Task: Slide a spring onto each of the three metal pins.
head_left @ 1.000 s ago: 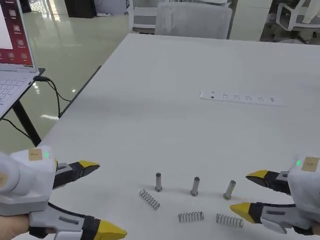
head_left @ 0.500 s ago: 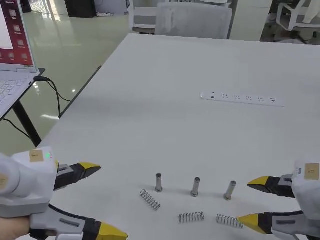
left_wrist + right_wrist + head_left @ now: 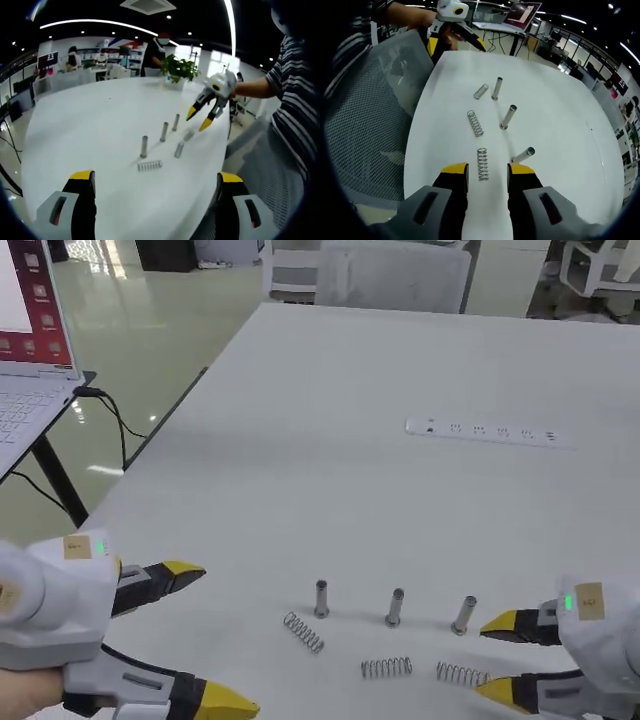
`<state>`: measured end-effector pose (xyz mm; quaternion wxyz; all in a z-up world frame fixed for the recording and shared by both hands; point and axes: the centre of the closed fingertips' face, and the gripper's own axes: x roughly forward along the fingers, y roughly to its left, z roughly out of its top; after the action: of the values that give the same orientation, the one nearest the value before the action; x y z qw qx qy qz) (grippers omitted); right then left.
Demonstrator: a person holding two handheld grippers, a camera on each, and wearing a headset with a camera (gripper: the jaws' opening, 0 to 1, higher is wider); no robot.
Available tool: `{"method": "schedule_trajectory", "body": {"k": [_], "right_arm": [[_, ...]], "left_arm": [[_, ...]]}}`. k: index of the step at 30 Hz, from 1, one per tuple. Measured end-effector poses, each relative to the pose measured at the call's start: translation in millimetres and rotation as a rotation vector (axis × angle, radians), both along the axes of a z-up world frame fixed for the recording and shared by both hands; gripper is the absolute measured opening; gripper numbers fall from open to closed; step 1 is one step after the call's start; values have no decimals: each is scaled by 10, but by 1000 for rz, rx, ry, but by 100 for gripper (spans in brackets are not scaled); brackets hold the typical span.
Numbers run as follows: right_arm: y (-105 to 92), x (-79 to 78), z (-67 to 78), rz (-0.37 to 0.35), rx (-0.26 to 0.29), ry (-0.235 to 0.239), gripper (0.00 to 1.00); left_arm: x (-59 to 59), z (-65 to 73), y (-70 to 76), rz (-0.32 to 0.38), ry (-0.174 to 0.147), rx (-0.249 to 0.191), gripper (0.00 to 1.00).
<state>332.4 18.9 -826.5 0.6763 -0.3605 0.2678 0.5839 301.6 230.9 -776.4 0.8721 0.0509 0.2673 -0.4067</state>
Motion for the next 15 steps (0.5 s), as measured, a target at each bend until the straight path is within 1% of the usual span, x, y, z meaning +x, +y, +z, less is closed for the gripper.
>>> {"method": "schedule_trajectory", "body": {"k": [2,5,7,11,15], "right_arm": [[-1,2,-54,19,-22,-7,25],[-2,-13,-145,38,-49,3,21],[-13,-8,-201,36,-61,9,19],[-34,6,-260,29,-71,14,17],[-31,16,-273,40,-81,10,14]], "left_arm": [[14,3,17,4,-8,9,98],[24,25,15,6,-11,4,98],[34,32,18,7,-14,7,98],[51,45,19,11,-20,7,98],[52,37,0,8,-22,10,98]]}}
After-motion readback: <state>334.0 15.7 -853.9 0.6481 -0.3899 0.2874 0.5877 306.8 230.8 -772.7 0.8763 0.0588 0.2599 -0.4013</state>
